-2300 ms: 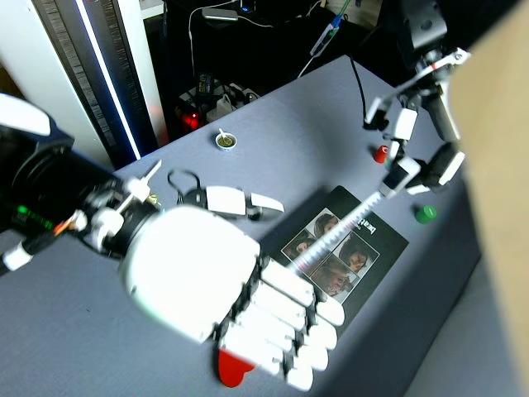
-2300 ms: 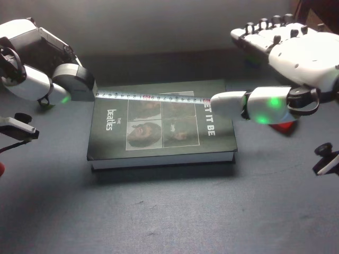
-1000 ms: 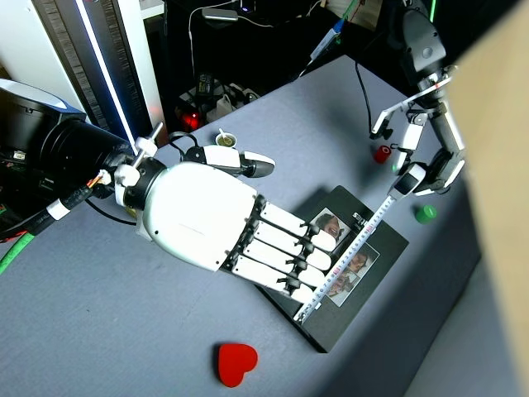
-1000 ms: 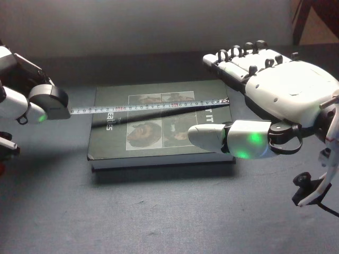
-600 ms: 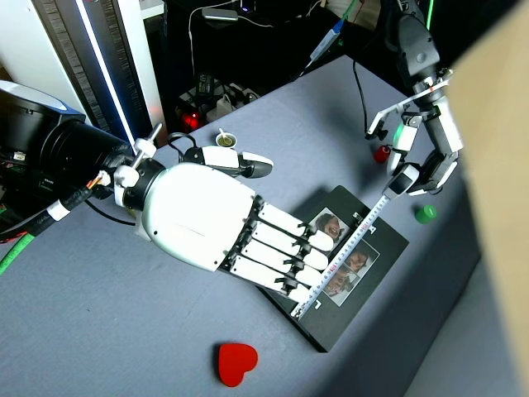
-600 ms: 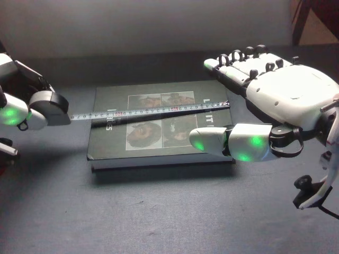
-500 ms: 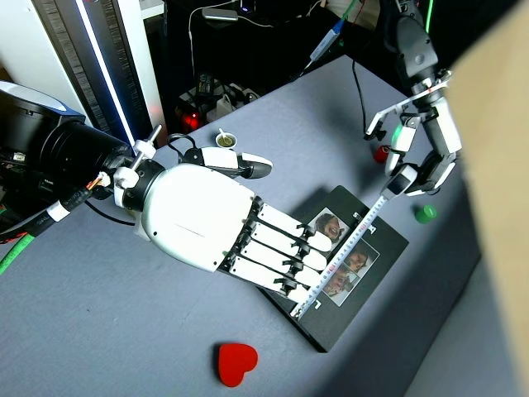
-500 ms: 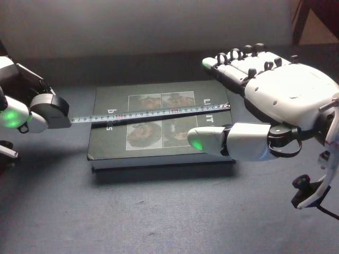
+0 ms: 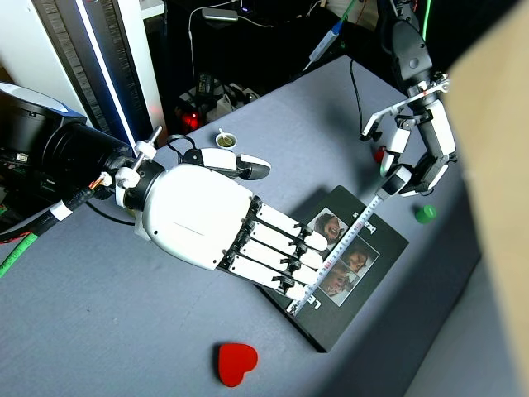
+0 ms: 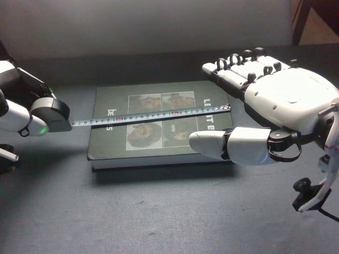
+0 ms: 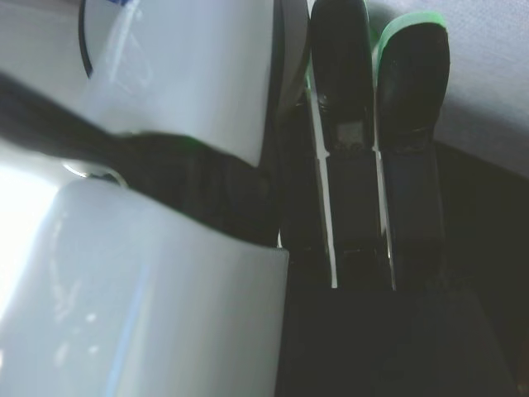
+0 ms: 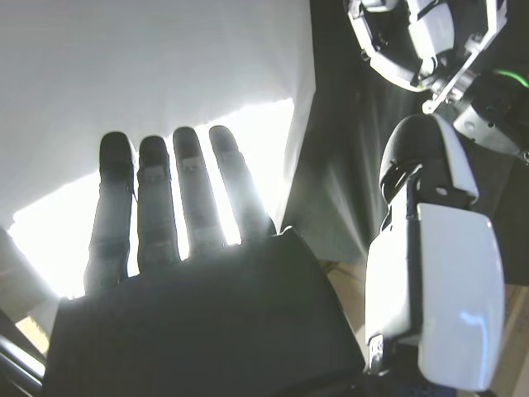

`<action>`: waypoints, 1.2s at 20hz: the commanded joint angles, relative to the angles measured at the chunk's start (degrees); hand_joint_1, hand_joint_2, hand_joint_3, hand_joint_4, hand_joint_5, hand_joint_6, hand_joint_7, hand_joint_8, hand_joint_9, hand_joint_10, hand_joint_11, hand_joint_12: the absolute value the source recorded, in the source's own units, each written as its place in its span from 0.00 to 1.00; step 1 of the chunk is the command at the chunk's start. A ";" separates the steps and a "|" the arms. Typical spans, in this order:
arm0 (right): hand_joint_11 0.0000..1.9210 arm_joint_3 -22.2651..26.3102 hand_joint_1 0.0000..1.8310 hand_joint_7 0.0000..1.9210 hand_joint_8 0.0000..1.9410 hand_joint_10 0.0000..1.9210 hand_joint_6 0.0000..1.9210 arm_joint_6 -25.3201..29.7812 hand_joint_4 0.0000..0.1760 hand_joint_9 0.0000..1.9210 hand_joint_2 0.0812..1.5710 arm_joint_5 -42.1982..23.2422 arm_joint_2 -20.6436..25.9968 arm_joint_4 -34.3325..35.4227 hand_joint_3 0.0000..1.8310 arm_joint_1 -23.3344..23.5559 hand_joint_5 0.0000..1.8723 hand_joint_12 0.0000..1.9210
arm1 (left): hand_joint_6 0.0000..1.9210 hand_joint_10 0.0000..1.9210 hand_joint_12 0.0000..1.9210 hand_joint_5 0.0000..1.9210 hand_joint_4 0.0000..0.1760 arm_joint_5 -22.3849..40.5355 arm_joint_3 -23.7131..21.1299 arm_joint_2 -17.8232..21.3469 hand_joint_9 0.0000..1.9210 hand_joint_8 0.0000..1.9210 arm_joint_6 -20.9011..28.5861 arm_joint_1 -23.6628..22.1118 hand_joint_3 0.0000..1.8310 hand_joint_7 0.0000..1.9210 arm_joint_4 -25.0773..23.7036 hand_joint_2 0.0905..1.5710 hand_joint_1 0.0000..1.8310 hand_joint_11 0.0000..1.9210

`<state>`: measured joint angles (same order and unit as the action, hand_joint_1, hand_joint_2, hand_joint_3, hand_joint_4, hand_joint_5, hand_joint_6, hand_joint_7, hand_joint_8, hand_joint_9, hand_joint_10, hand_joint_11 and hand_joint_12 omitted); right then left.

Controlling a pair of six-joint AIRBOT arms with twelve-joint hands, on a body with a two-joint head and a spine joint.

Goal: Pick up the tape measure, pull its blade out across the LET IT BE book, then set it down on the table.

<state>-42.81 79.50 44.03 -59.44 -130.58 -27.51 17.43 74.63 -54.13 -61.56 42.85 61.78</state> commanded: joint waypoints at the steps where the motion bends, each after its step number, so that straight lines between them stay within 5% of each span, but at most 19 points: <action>1: 0.00 0.26 0.00 0.03 0.00 0.00 0.00 0.22 0.00 0.01 0.62 5.08 0.01 -3.42 0.00 0.36 0.02 0.21 | 0.43 0.44 0.71 0.51 0.00 4.80 0.52 0.00 0.56 0.15 0.42 -0.55 0.00 0.66 -0.79 0.64 0.82 0.49; 16: 0.00 0.37 0.00 0.04 0.00 0.00 0.00 1.15 0.00 0.02 0.63 5.60 0.02 -5.97 0.00 -0.96 0.02 0.20 | 0.44 0.44 0.72 0.50 0.00 5.89 -2.04 0.93 0.57 0.16 -0.46 -3.12 0.00 0.66 -1.14 0.65 0.82 0.49; 24: 0.00 0.37 0.00 0.04 0.00 0.00 0.00 1.27 0.00 0.03 0.63 5.72 -0.03 -6.35 0.00 -1.36 0.02 0.21 | 0.44 0.44 0.71 0.50 0.00 5.31 -7.48 5.66 0.56 0.12 -3.22 -7.26 0.00 0.68 -1.13 0.64 0.82 0.49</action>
<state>-42.68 80.23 44.95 -59.55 -133.47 -29.17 18.79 66.83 -48.80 -65.12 36.12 61.12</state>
